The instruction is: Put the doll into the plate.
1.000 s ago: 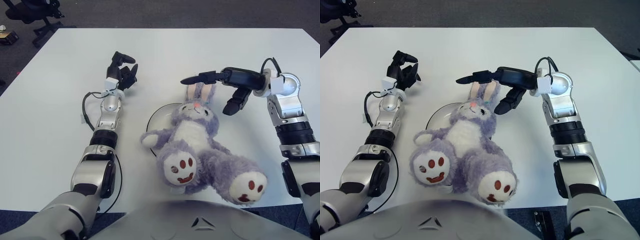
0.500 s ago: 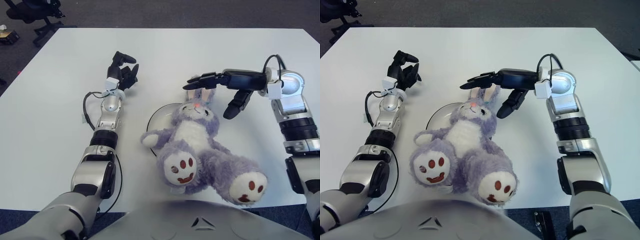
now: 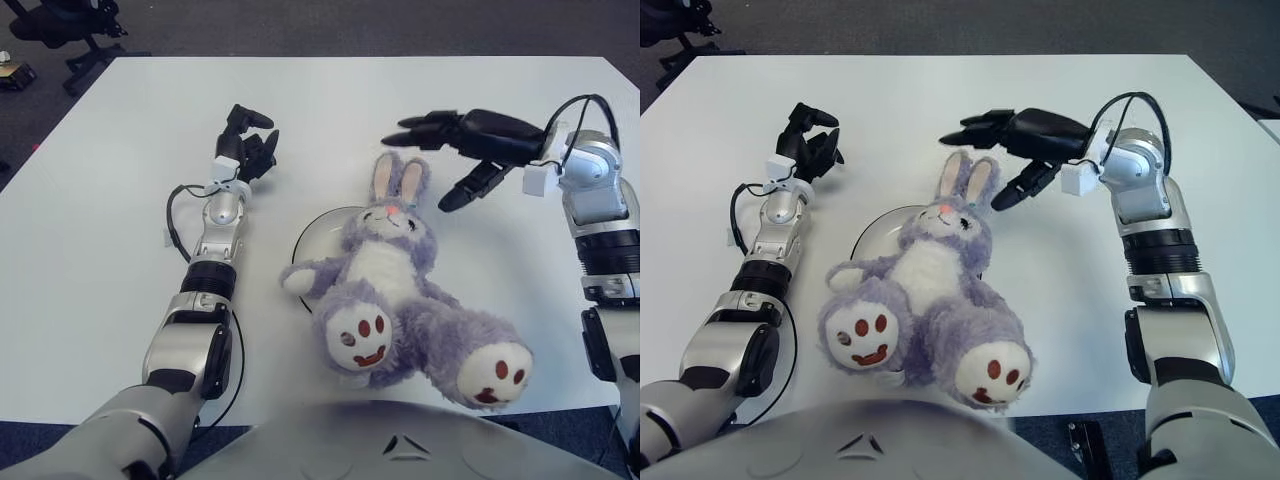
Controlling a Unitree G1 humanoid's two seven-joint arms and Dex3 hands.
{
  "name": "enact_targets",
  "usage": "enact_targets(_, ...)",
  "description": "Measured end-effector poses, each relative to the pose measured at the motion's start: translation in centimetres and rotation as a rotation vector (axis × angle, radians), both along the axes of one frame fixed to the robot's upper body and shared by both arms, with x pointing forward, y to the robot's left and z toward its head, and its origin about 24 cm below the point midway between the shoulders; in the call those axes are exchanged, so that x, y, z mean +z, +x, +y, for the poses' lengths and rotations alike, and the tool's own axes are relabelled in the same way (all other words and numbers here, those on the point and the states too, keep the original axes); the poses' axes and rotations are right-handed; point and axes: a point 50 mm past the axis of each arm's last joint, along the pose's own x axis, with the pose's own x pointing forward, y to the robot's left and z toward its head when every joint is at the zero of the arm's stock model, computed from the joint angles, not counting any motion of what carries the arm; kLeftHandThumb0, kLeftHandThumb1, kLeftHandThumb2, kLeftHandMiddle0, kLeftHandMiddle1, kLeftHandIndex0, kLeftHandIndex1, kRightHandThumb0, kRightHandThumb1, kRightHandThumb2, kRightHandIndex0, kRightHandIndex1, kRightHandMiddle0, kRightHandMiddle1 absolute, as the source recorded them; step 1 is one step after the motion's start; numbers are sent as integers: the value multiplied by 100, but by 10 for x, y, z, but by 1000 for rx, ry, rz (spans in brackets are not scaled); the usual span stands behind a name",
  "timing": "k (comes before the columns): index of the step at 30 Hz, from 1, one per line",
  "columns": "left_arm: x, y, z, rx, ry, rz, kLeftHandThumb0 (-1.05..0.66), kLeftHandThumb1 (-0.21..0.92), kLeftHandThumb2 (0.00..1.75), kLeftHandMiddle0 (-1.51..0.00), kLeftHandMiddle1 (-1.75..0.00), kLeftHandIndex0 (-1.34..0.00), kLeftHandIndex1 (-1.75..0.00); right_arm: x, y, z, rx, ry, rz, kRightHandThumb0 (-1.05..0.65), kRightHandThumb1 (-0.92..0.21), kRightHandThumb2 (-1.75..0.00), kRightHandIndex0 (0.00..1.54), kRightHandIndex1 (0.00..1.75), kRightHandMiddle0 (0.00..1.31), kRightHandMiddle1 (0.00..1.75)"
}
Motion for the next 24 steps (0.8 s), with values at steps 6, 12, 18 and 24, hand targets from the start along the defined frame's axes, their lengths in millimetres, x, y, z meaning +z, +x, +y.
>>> enact_targets(6, 0, 0, 0, -6, 2, 2, -35, 92, 35, -92, -175, -38, -158, -22, 18, -27, -167, 196, 37, -38, -92, -17, 53, 3, 55, 9)
enact_targets(12, -2, -2, 2, -7, 6, 6, -35, 92, 35, -92, -175, -38, -157, -47, 30, -53, -365, 346, 121, -35, -92, -16, 58, 3, 60, 10)
enact_targets(18, -3, -3, 2, -10, 7, 9, -35, 92, 35, -92, -175, -38, -157, -51, 32, -57, -404, 369, 135, -35, -92, -16, 59, 2, 61, 10)
enact_targets(24, -1, -3, 1, -24, 9, 0, -35, 92, 36, -91, -175, -37, -159, -51, 38, -64, -503, 439, 199, -33, -92, -11, 59, 1, 62, 11)
